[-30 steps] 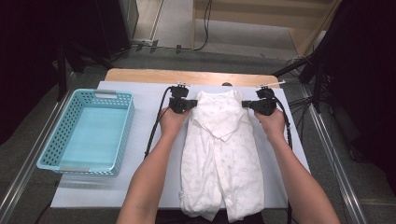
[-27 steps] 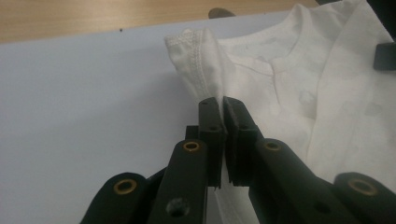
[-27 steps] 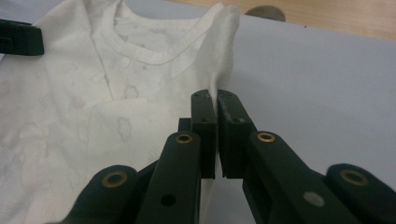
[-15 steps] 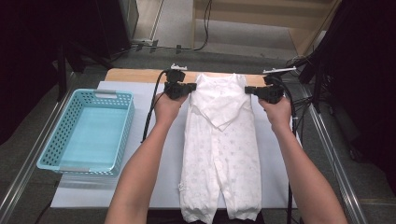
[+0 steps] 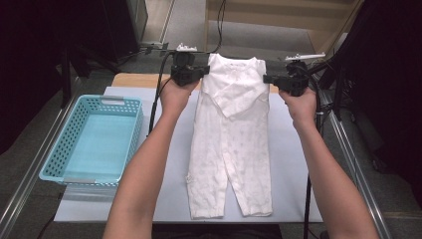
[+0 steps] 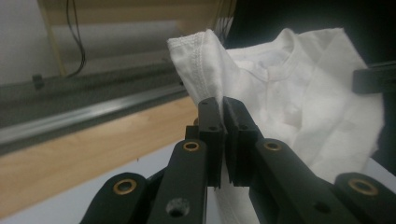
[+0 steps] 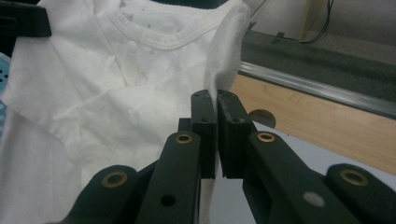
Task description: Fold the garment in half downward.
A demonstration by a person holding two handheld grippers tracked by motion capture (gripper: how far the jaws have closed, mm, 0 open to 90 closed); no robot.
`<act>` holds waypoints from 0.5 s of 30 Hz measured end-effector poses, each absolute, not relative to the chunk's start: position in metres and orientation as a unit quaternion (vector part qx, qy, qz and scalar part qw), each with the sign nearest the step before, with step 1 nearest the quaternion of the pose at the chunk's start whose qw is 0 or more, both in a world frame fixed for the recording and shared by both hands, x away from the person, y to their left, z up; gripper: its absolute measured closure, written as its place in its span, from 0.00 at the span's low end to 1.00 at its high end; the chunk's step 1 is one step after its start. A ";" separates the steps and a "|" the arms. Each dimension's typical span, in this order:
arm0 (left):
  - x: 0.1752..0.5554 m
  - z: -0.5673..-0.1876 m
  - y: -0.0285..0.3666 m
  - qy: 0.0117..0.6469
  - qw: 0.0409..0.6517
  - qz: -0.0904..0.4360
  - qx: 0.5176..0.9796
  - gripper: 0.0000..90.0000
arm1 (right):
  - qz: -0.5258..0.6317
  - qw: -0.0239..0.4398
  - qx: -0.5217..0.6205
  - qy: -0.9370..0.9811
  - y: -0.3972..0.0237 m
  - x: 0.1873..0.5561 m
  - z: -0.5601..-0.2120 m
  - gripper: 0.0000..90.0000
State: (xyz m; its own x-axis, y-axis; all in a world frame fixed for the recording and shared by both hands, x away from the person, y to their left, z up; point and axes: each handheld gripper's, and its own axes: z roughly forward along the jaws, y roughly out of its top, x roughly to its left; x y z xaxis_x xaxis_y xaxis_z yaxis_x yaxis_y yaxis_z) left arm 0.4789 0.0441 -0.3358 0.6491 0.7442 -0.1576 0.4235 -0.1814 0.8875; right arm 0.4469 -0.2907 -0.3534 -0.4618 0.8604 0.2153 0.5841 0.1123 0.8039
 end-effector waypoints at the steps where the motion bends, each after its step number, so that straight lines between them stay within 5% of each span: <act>1: 0.478 -0.334 0.045 0.385 0.511 0.158 0.752 0.96 | 0.449 0.157 0.492 0.729 -0.290 0.445 -0.351 0.94; 15: 0.467 -0.384 0.062 0.410 0.489 0.102 0.763 0.96 | 0.425 0.141 0.489 0.749 -0.280 0.438 -0.395 0.94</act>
State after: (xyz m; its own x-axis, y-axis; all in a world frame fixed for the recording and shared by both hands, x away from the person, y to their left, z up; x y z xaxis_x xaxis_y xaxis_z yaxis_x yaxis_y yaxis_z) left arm 0.4667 0.0619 -0.3841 0.6424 0.7259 -0.2456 0.5259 -0.1844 0.8304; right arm 0.4381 -0.2802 -0.3946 -0.4821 0.8520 0.2043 0.6120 0.1606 0.7743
